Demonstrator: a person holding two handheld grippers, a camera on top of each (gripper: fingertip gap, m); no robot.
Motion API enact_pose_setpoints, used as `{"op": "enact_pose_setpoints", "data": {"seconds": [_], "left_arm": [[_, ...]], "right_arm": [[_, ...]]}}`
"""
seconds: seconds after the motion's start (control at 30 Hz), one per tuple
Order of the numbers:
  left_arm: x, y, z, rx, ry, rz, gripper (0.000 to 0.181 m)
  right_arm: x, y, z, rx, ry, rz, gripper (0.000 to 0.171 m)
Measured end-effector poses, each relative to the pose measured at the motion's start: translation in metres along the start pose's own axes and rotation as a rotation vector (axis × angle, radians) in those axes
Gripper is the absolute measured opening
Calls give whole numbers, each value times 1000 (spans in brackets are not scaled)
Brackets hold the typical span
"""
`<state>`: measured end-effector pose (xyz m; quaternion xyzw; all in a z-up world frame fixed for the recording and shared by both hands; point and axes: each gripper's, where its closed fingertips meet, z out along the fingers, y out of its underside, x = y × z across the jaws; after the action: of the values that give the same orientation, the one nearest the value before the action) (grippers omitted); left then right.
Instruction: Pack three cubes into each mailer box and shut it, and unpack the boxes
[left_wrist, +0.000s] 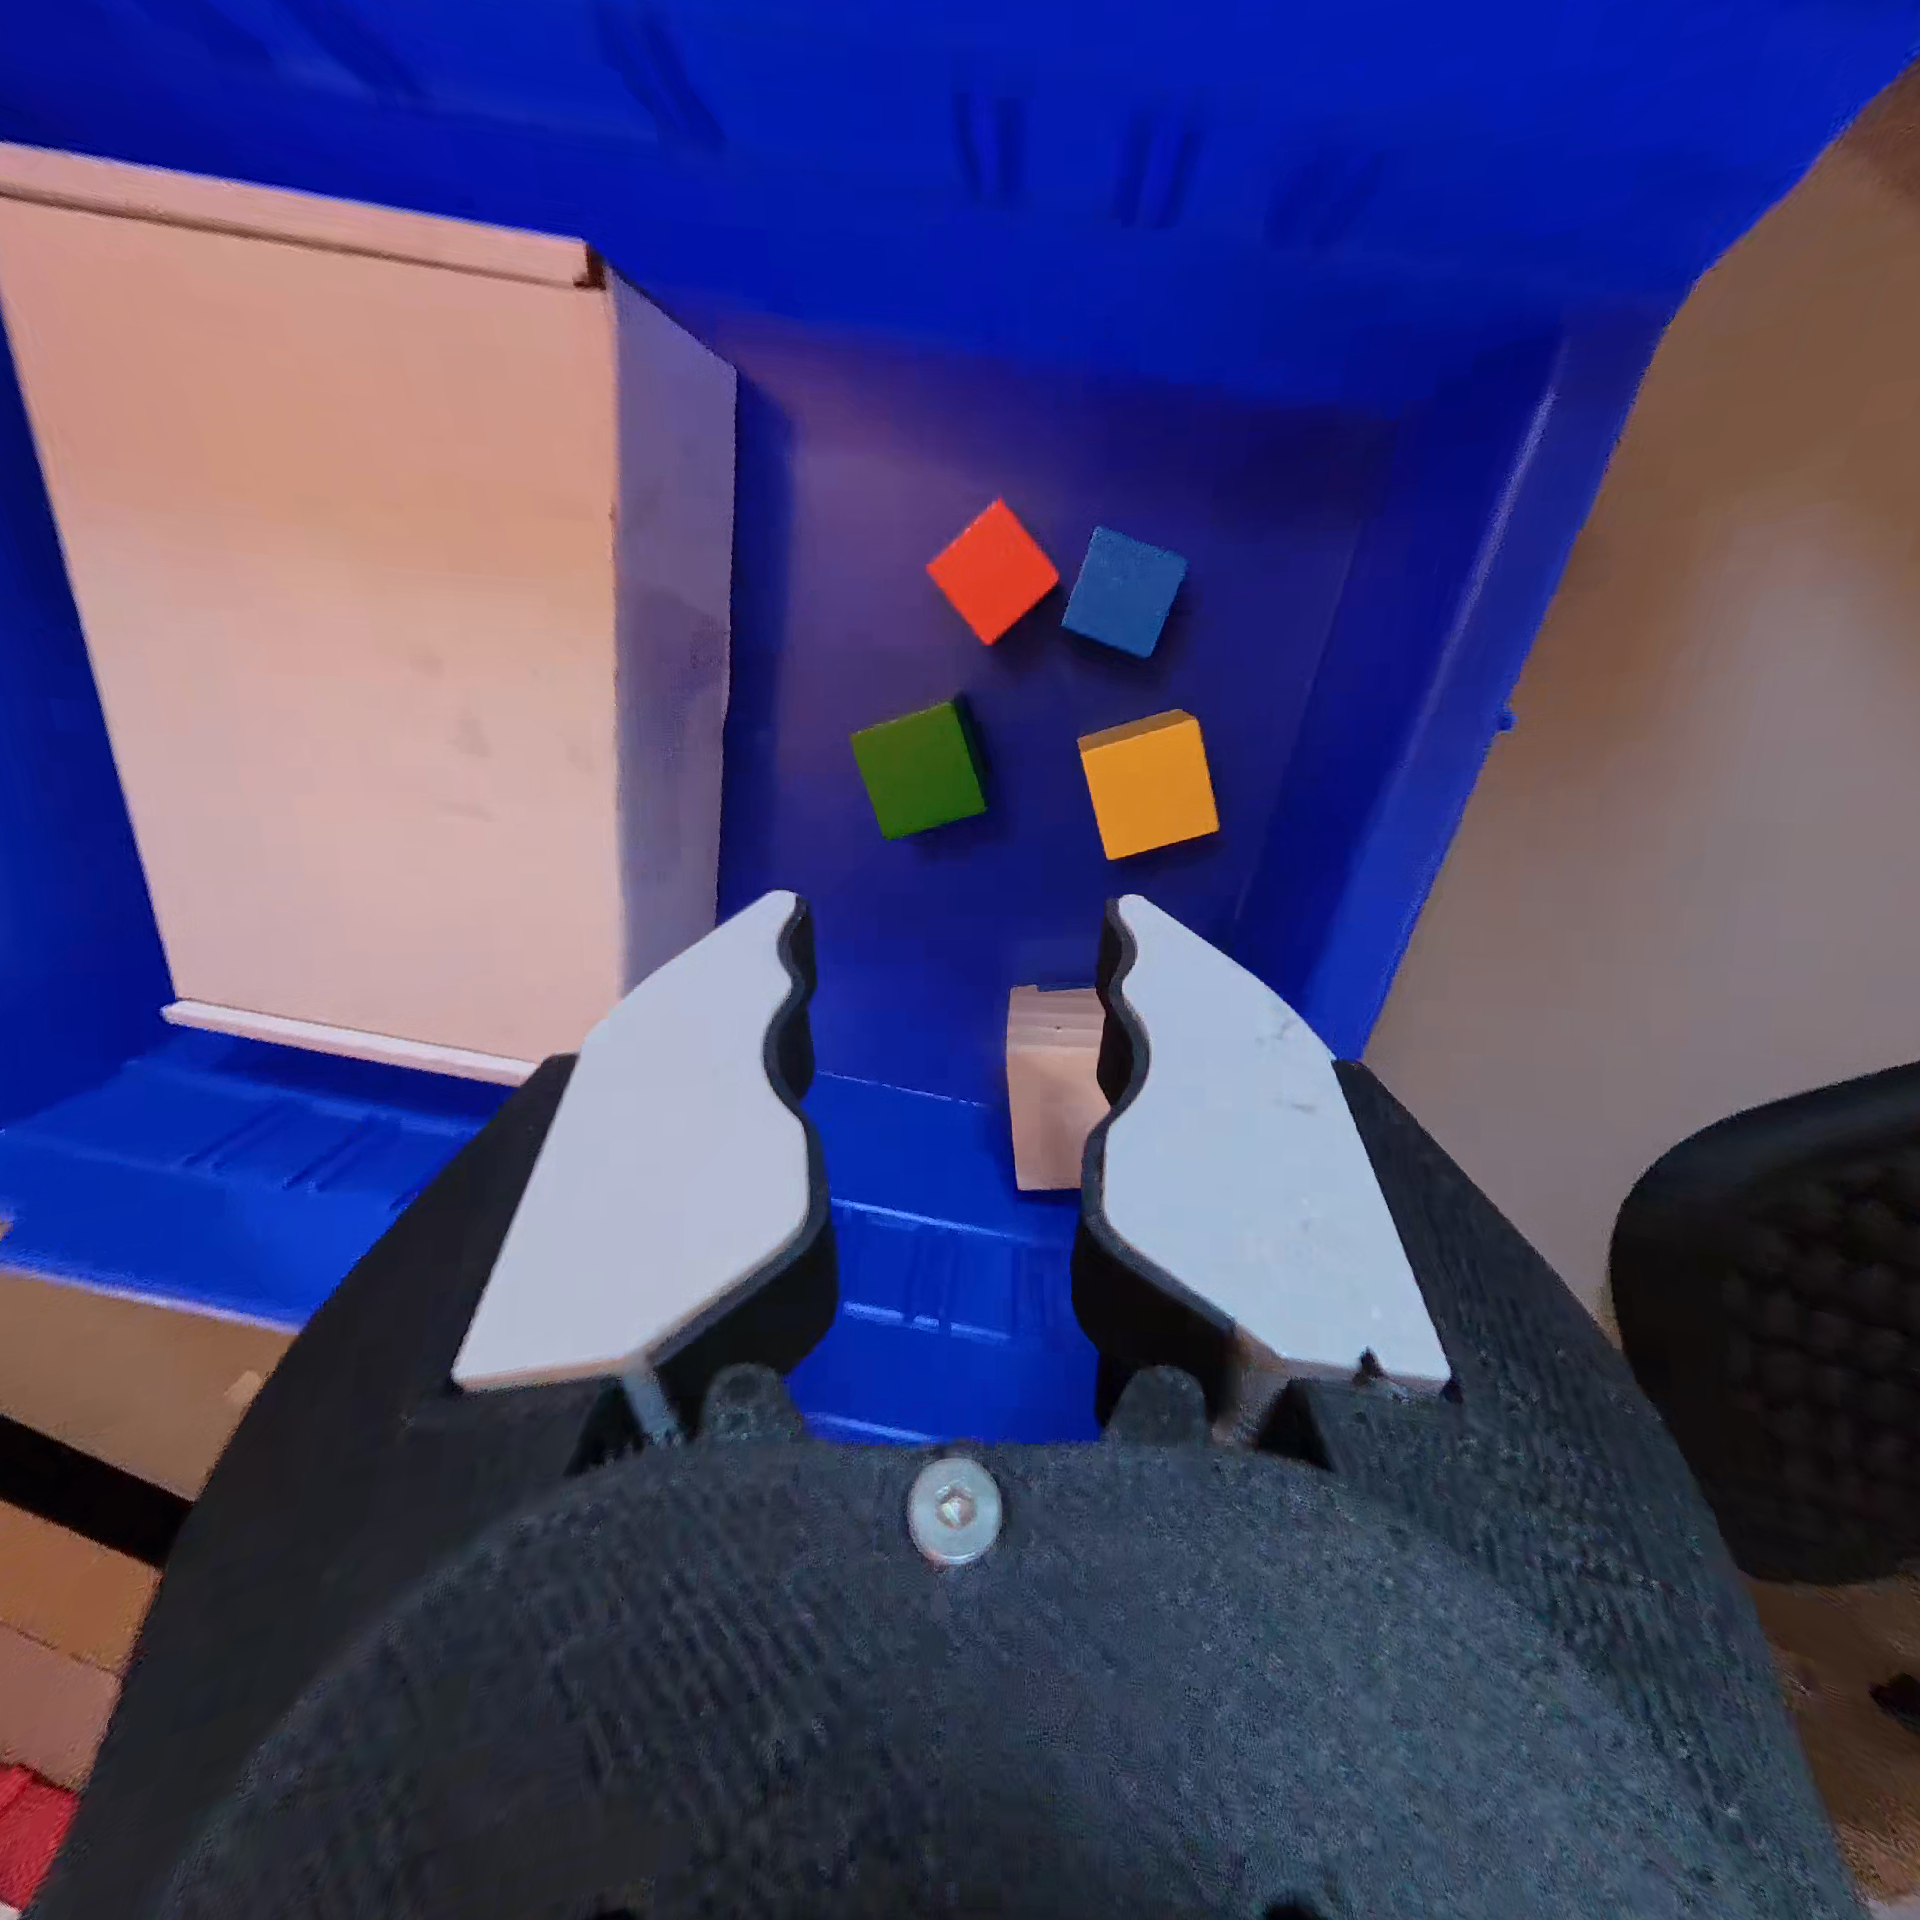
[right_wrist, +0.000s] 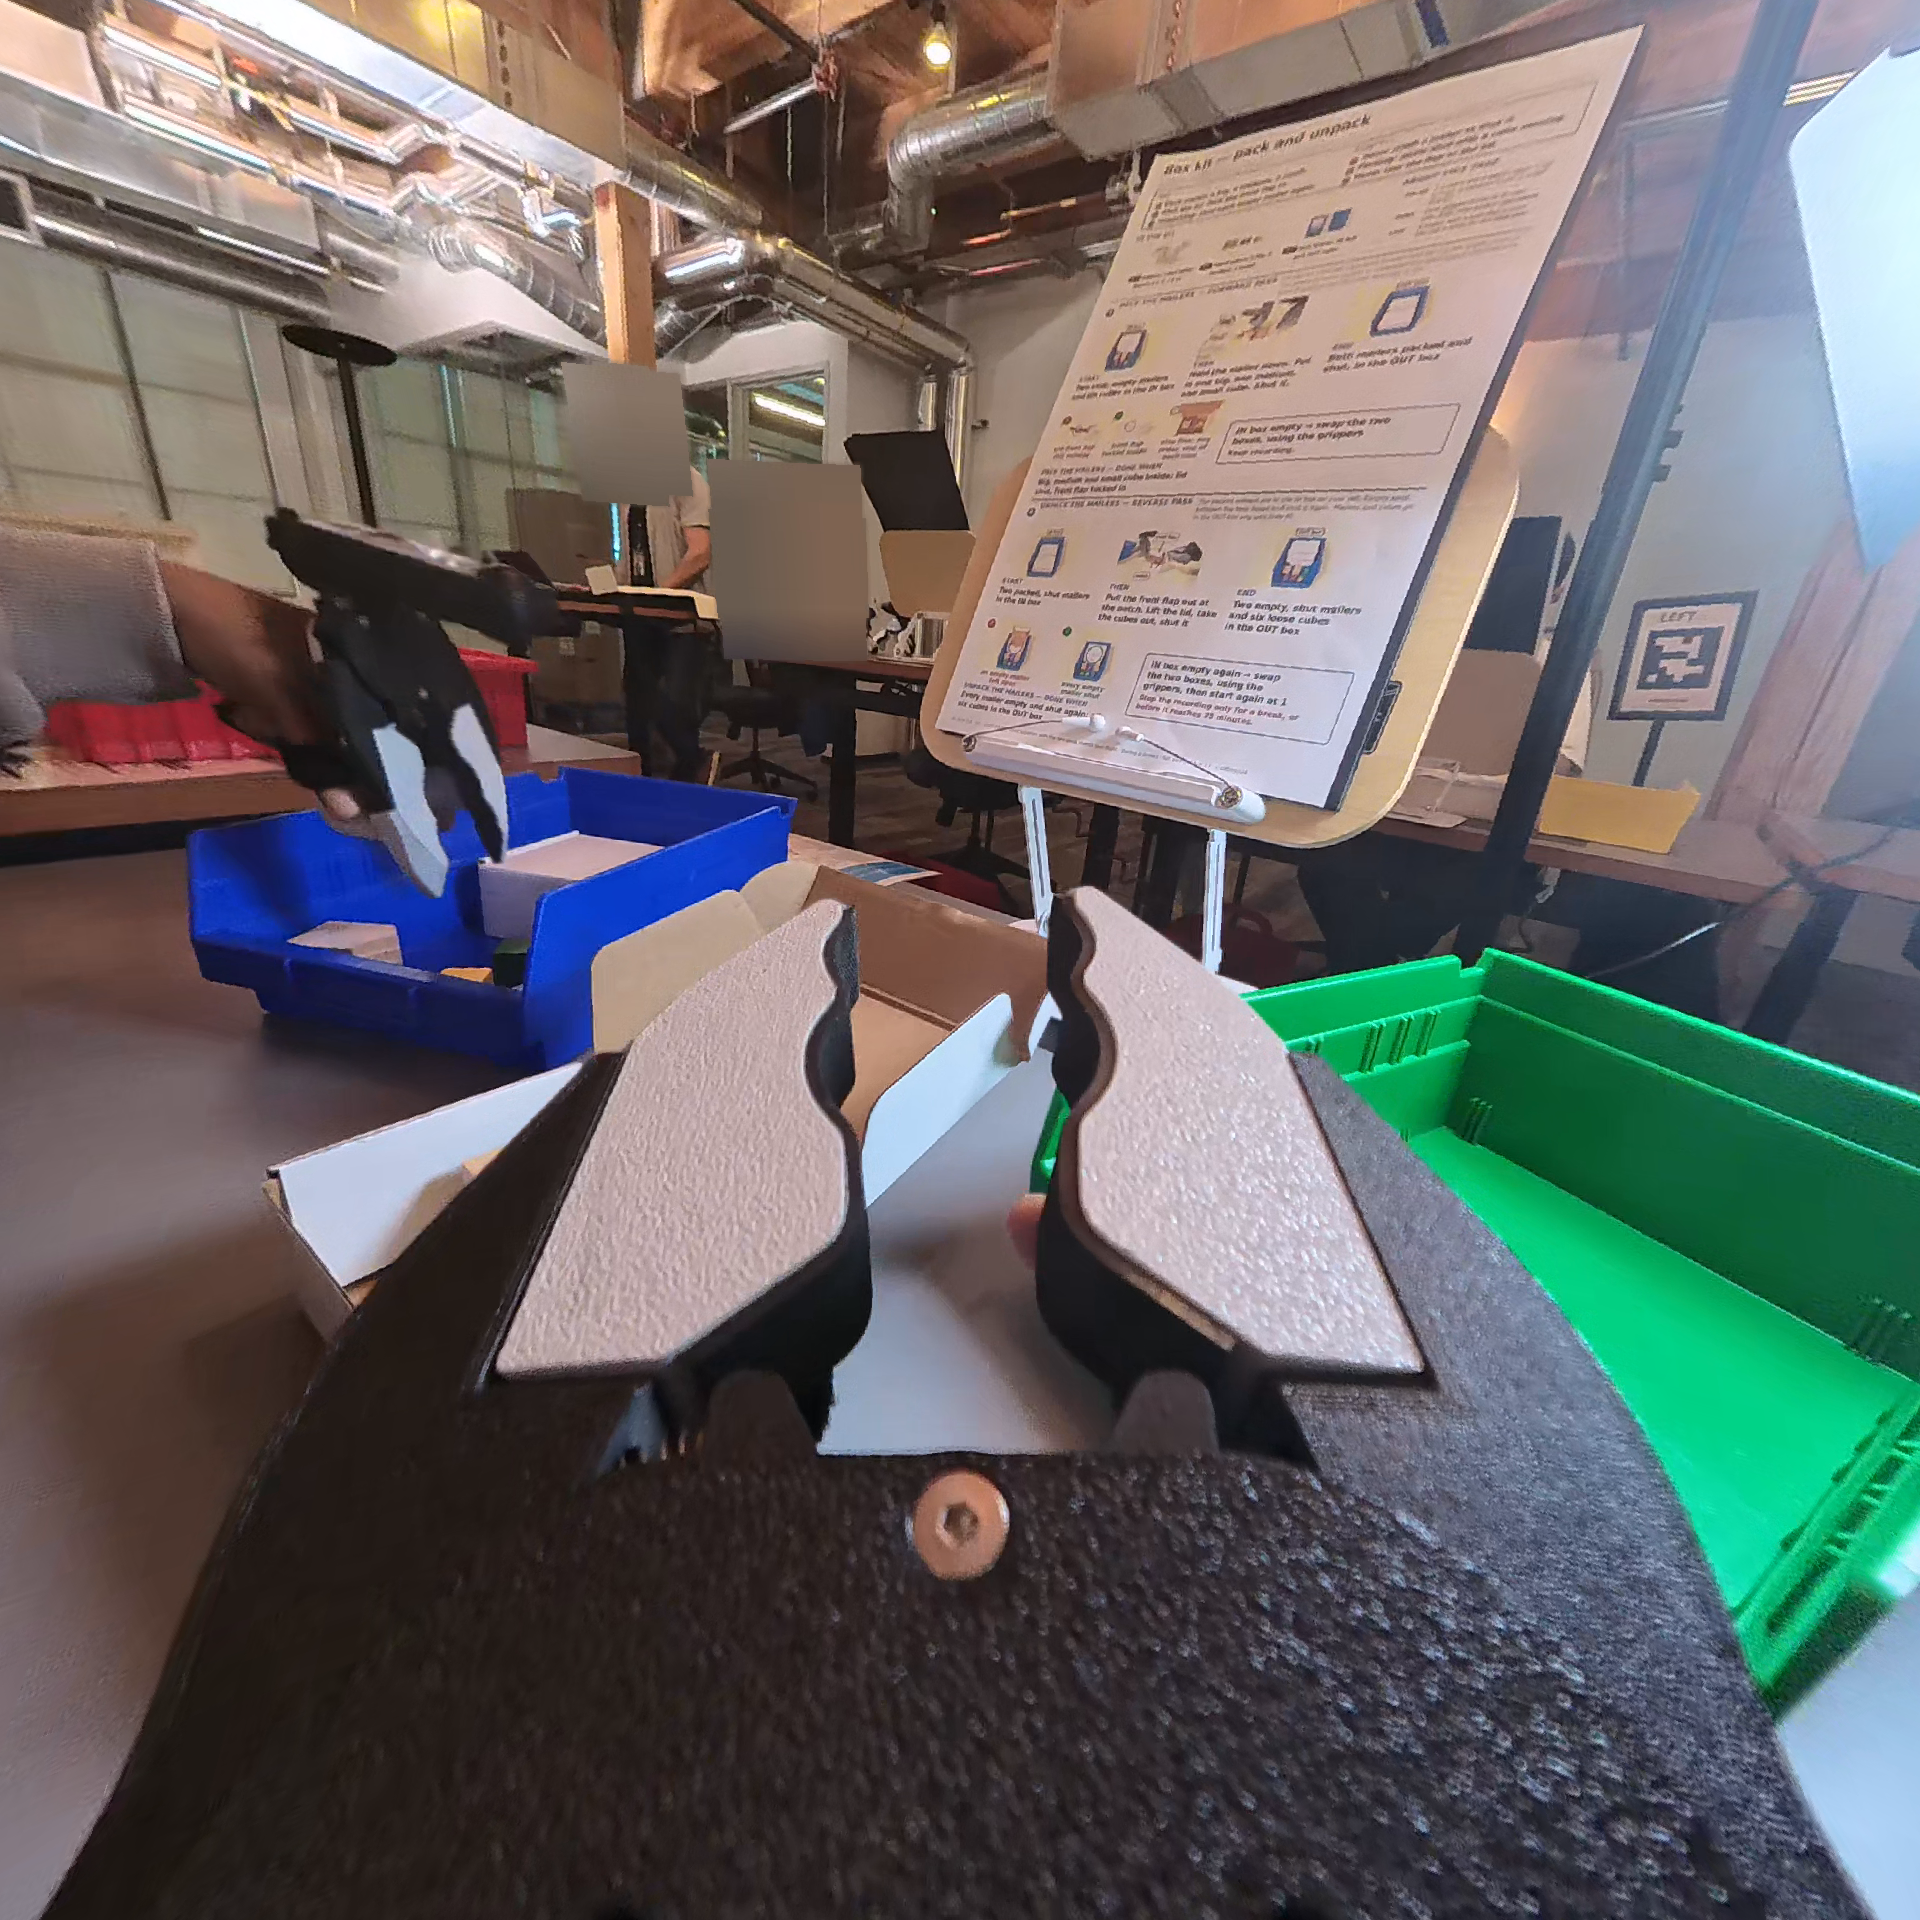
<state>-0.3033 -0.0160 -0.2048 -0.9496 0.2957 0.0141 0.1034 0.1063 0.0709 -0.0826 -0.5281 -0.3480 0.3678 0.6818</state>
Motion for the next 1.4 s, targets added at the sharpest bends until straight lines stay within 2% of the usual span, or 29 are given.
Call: {"op": "enact_pose_setpoints", "data": {"seconds": [0.2,0.27,0.37,0.4,0.5,0.6,0.7,0.8,0.93,1.07,1.2,1.4], "left_arm": [[-6,-6,37,-47,11,-116,55],[-9,-8,46,-61,14,-147,49],[-14,-7,57,-96,-13,-148,28],[-16,-8,57,-99,-32,-129,28],[-15,-20,36,-68,-65,-84,28],[-2,-53,-12,64,-88,-27,27],[33,-93,-60,179,-98,90,27],[85,-130,-78,234,-63,234,27],[159,-165,-62,225,36,414,27],[210,-180,-32,156,118,541,27],[234,-184,-5,82,144,609,27],[242,-185,33,10,142,630,27]], "right_arm": [[-3,6,2,-26,-10,-4,34],[-3,7,2,-31,-9,-7,34],[-3,7,2,-35,-11,-10,34],[-3,7,2,-36,-10,-12,33],[-1,4,1,-26,-4,-14,33],[4,3,0,-23,17,-7,36],[12,5,0,-28,50,6,39],[22,7,-1,-41,103,9,42],[42,12,-6,-80,220,-10,46],[65,27,-10,-164,315,5,56],[82,41,-15,-243,375,28,68],[85,40,-17,-261,383,22,71]]}}
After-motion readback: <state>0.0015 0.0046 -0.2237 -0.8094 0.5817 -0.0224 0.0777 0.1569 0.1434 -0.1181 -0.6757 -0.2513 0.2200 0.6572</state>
